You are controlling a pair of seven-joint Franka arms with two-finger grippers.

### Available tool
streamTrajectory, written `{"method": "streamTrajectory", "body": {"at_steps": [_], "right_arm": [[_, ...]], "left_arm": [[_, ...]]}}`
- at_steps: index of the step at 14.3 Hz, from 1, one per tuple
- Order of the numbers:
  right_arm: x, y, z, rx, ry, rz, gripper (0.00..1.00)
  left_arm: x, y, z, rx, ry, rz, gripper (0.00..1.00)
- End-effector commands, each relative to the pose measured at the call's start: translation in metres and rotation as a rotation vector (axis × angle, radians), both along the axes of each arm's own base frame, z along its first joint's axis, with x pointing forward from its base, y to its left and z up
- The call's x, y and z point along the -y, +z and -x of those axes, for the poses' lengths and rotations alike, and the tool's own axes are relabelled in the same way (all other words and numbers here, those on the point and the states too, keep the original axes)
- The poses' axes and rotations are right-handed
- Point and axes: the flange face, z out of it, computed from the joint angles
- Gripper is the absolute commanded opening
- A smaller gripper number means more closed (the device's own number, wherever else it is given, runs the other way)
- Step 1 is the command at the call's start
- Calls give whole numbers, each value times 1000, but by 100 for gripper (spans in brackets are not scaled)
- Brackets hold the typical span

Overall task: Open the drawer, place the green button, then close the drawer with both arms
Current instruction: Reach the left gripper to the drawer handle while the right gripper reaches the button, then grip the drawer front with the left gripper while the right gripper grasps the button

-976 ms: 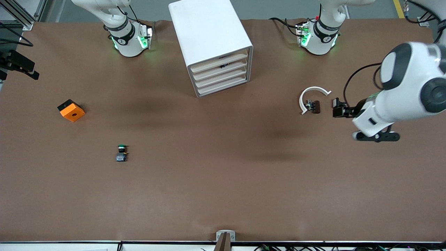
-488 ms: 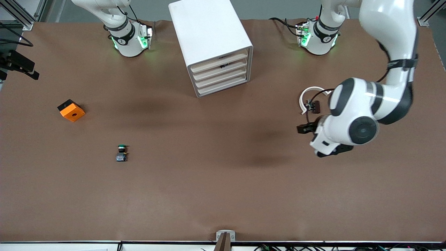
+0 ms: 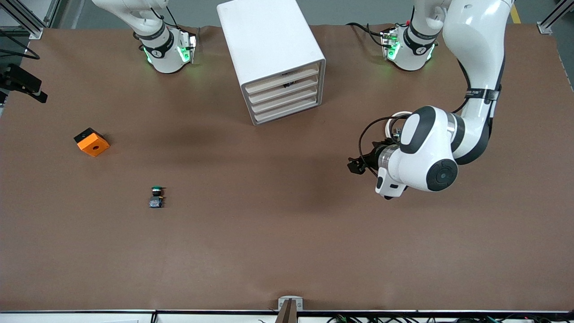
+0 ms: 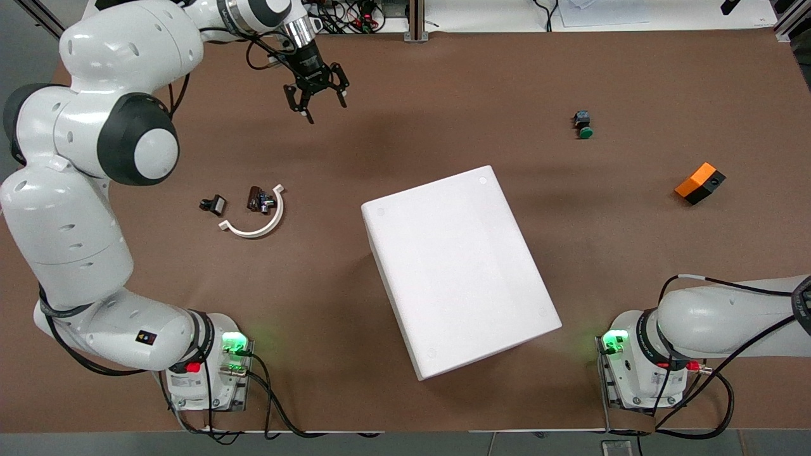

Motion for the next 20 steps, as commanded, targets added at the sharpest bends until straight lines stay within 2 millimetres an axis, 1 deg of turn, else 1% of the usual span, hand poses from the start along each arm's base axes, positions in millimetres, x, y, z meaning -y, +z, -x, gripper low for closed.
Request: {"method": "streamTrajectory", "body": {"at_steps": [1,2,3,4,5,6,7,8,10,11,13,15,16,17,18,19,20], "right_arm": [[6,-11,-12,-23,-4,18,100],[6,-23,-19,-48,-7,19,100],[9,-41,-29,-82,-10,19,100],[11,-60,-39,-111,-10,16,100],[15,-82,-50,-148,-14,6,100],[22,-94,-55,-165,-26,0,100],[23,-108,-61,-184,-25,6,100],[25,-118,-66,-197,-27,10,100],[27,-122,-72,-159,-23,16,100],[29,-128,-75,-153,-13,16,100],[30,-149,-82,-185,-14,15,100],[28,-167,-92,-157,-16,12,100],[25,-179,-95,-143,-23,9,100],[23,-197,-99,-129,-40,4,100],[19,-212,-103,-112,-55,-10,100],[11,-233,-108,-101,-46,-14,100],[2,-250,-114,-85,-33,-10,100]], "left_arm": [[21,-15,-4,-114,150,13,100],[25,-19,-7,-160,221,11,100],[30,-23,-8,-221,308,0,100],[34,-26,-8,-274,377,-18,100],[43,-27,-6,-320,426,-38,100],[50,-33,-3,-366,469,-68,100],[53,-42,-2,-417,522,-104,100],[55,-48,-1,-474,586,-136,100],[63,-65,4,-587,657,-216,100],[65,-75,5,-632,686,-259,100],[70,-101,11,-746,767,-346,100],[72,-133,28,-891,778,-472,100],[72,-142,33,-937,788,-527,100],[75,-152,43,-986,779,-587,100],[83,-163,57,-1036,757,-653,100],[86,-171,67,-1071,736,-709,100],[95,-177,82,-1101,693,-763,100]]}}
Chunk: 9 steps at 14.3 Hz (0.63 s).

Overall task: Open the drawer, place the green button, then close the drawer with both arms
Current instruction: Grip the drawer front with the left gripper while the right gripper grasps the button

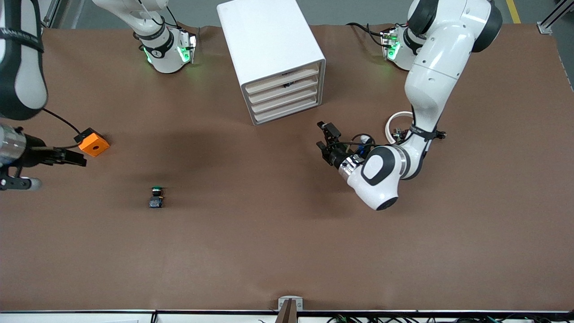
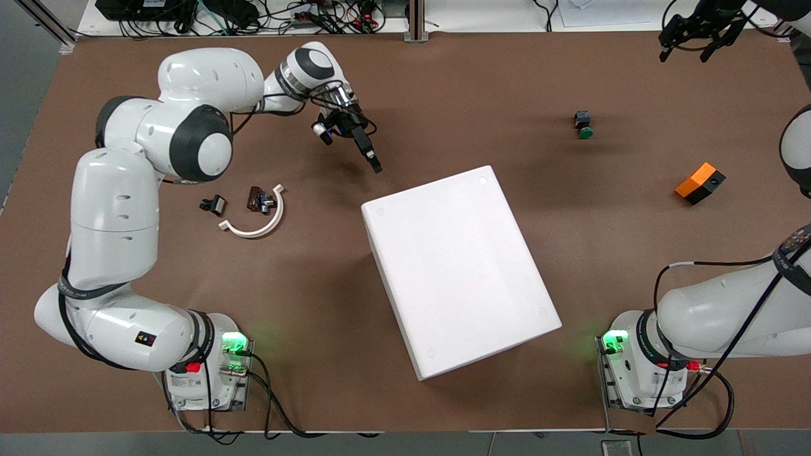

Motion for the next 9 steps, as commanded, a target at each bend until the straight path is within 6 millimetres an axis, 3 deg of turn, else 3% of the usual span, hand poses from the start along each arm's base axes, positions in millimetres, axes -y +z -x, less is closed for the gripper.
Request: {"method": "streamTrajectory", "body": {"at_steps": [1,5,8,9], "right_arm": [[-22,-46,-12,23,-1,-7,100],[-53,-102,-35,93,-12,-32,100],[-68,-127,-32,133,-19,-37,100],[-71,-137,-28,136,-23,-40,100]], "left_arm": [[24,-7,26,-126,-71,-41,100],[46,-23,57,-178,-156,-56,100],[45,-40,66,-203,-166,-69,100],[47,-47,70,-213,-172,-74,96]]}}
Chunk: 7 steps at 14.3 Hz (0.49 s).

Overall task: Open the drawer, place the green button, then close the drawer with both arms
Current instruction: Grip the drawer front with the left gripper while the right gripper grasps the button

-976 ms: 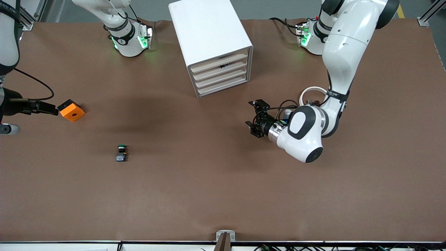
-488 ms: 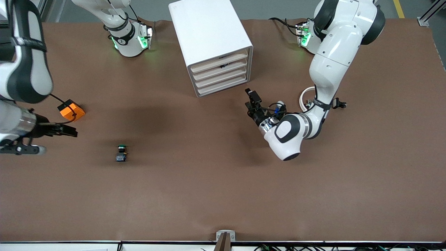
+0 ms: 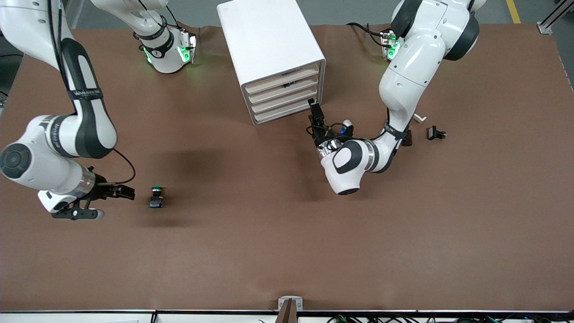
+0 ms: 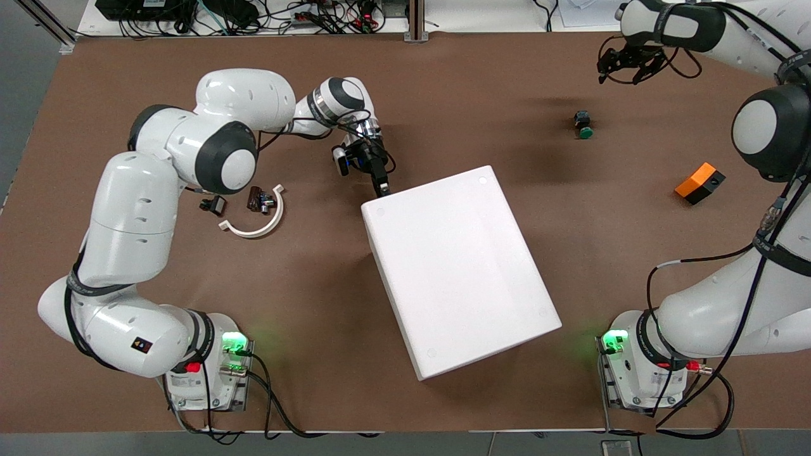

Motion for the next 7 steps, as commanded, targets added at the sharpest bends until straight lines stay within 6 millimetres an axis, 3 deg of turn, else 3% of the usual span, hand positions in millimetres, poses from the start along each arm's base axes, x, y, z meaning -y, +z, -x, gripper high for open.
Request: {"method": "streamTrajectory", "body": {"at_steps": [1,3,5,7], "right_arm": [[-9,-17,12,26,-23,-14,100],[-13,-36,17,45,-21,-9,100],[-18,-54,15,46,-16,-6,100],[-27,-75,15,48,-14,-12,100]], "left_arm": [[-1,-12,3,-30,-13,-14,84],[4,-14,11,-34,-28,-7,67],[7,-16,16,-38,-37,2,57],[11,-19,22,-38,-51,20,56]]}}
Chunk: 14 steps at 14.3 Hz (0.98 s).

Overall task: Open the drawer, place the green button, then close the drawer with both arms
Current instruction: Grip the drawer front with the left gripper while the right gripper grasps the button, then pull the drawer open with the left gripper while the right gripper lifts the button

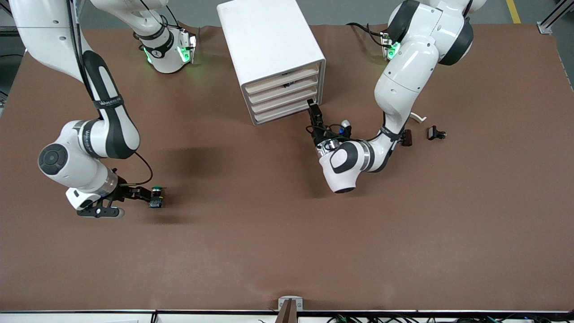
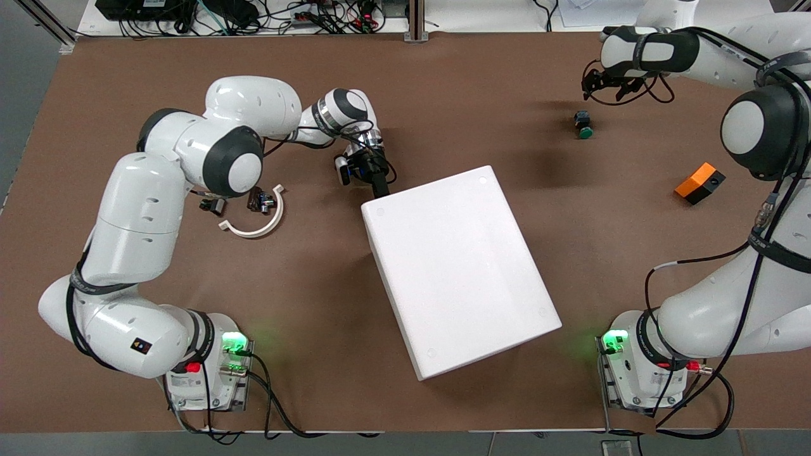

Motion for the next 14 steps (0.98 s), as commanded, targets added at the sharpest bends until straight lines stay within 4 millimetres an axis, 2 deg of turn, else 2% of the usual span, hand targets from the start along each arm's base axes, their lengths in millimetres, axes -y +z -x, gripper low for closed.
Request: {"method": "streamTrajectory", "body": {"at_steps": [1,3,5,8,11,12,14], "right_arm": [[-17,-28,1,-9,-34,-42,100],[-36,-37,1,-2,-23,-53,100],[-43,-54,3,-8,-12,-48,100],[-37,-58,3,-2,-1,-39,100],[-28,-58,3,-5,2,-28,100],[-27,-58,2,-5,4,-25,100],[-22,-65,3,-10,-1,-20,100]], "left_arm": [[5,-3,12,-10,-32,34,56],[9,-8,24,-24,-49,31,56],[14,-10,31,-28,-63,31,56],[22,-14,47,-38,-93,35,52],[26,-20,65,-38,-151,16,44],[26,-21,69,-38,-165,9,41],[26,-24,74,-44,-172,9,28]]}}
